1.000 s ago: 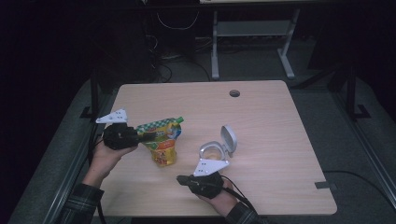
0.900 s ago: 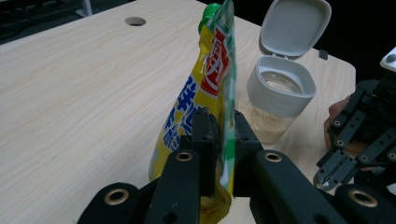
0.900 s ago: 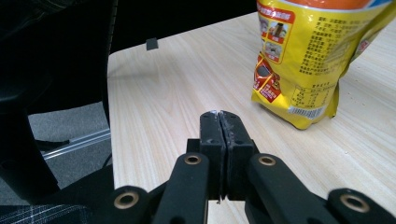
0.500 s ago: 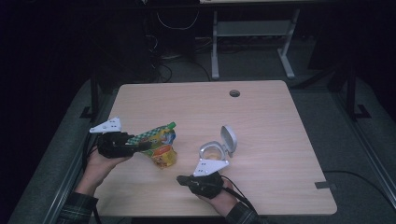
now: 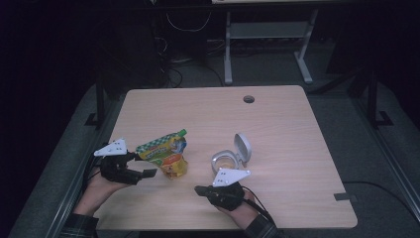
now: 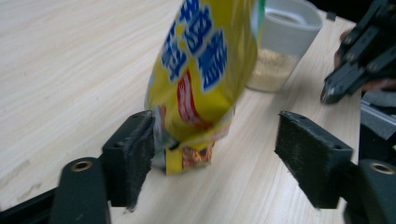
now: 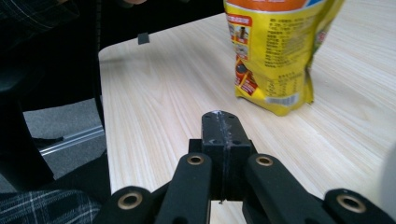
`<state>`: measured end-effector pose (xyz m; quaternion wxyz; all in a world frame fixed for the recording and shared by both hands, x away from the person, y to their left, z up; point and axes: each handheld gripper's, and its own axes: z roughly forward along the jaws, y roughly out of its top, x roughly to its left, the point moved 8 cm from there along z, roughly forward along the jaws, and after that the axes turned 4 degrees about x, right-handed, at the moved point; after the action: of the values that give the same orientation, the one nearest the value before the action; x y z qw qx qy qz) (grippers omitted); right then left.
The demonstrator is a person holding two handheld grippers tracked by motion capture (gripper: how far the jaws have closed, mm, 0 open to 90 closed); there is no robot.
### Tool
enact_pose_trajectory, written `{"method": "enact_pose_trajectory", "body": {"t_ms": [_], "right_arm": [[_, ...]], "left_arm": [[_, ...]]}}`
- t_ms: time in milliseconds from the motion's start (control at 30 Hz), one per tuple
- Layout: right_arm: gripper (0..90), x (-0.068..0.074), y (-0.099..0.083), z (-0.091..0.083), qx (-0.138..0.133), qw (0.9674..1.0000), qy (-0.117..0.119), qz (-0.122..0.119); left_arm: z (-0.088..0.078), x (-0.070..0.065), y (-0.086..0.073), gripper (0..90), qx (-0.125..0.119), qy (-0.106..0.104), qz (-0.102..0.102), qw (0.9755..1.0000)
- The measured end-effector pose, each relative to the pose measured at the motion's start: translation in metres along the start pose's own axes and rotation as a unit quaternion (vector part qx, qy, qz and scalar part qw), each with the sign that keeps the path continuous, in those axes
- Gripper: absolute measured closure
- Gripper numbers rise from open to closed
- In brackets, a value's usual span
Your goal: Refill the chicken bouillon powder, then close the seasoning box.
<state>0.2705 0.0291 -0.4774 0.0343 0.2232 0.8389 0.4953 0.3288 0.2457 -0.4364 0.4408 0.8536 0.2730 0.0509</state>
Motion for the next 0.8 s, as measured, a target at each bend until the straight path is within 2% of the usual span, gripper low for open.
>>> {"method": "enact_pose_trajectory", "body": {"t_ms": [167, 200, 267, 467, 533, 633, 800], "right_arm": [[89.9, -0.005, -0.004, -0.012, 0.006, 0.9999, -0.014, -0.007], [89.8, -0.006, -0.005, -0.014, 0.006, 0.9998, -0.016, -0.005], [89.8, -0.011, -0.007, -0.02, 0.007, 0.9998, -0.02, -0.006], [89.8, -0.02, -0.012, -0.039, 0.011, 0.9992, -0.039, 0.002], [89.7, -0.025, -0.017, -0.046, 0.017, 0.9989, -0.044, -0.002], [89.7, -0.031, -0.023, -0.059, 0.018, 0.9989, -0.042, 0.013], [89.7, -0.039, -0.029, -0.076, 0.018, 0.9983, -0.053, 0.016]], "left_arm": [[0.005, -0.003, -0.017, 20.2, 0.014, 0.012, 0.0, 0.9998], [0.007, -0.003, -0.022, 18.9, 0.023, 0.016, 0.001, 0.9996], [0.01, -0.004, -0.028, 17.7, 0.028, 0.019, 0.005, 0.9994], [0.023, -0.008, -0.047, 15.0, 0.042, 0.027, 0.0, 0.9987], [0.027, -0.009, -0.054, 14.4, 0.057, 0.031, 0.001, 0.9979], [0.03, -0.01, -0.059, 13.7, 0.061, 0.036, -0.002, 0.9975], [0.033, -0.012, -0.065, 13.7, 0.065, 0.043, -0.003, 0.9969]]}}
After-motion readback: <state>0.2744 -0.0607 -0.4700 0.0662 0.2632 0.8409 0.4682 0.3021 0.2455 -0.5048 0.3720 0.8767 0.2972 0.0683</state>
